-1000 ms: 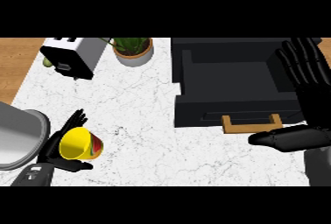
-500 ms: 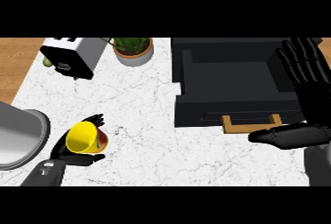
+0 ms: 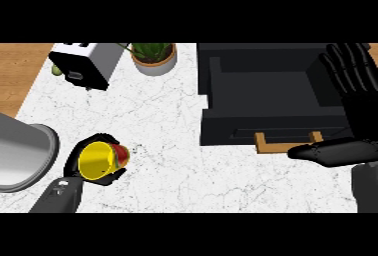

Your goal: Pick up the cup, place it into the drawer and close the drawer

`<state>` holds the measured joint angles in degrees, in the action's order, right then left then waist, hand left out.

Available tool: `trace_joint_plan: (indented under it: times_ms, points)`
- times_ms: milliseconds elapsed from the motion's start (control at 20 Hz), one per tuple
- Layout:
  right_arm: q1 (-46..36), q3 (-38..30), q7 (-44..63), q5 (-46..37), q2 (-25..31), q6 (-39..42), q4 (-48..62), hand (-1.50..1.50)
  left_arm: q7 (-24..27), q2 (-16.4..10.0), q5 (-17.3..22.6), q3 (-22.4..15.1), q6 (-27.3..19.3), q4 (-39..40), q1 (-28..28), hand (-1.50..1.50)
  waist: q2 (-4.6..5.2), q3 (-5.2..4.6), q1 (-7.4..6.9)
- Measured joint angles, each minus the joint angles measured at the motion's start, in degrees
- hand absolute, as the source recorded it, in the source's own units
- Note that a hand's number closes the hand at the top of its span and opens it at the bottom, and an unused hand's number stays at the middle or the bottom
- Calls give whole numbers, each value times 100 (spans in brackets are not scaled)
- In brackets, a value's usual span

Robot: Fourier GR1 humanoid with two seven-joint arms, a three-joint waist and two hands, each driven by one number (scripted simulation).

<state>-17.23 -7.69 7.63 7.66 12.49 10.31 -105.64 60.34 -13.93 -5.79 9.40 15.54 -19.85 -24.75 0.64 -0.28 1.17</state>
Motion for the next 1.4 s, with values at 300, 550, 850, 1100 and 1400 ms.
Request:
trace_joint_plan:
  times_ms: [300,550,850,1100,1400]
  points:
    - [91,-71,-81,46,0,25,26,-150,160,453,688,881,-1166,-79,-139,150,-6,6,-7]
    - [52,-130,17,124,73,72,-3,-150,200,692,921,986,-1036,-287,-431,150,-33,14,-30]
    - [202,-151,-49,93,76,99,-53,-150,-125,888,901,721,-897,-788,-1008,150,-67,25,-77]
    - [278,-153,-30,18,95,87,-112,-150,-919,1066,933,361,-850,-1647,-1390,150,-102,33,-144]
    - [253,-127,-92,-64,48,46,-29,-150,-2222,1296,1052,-63,-1332,-2466,-2210,150,-100,33,-133]
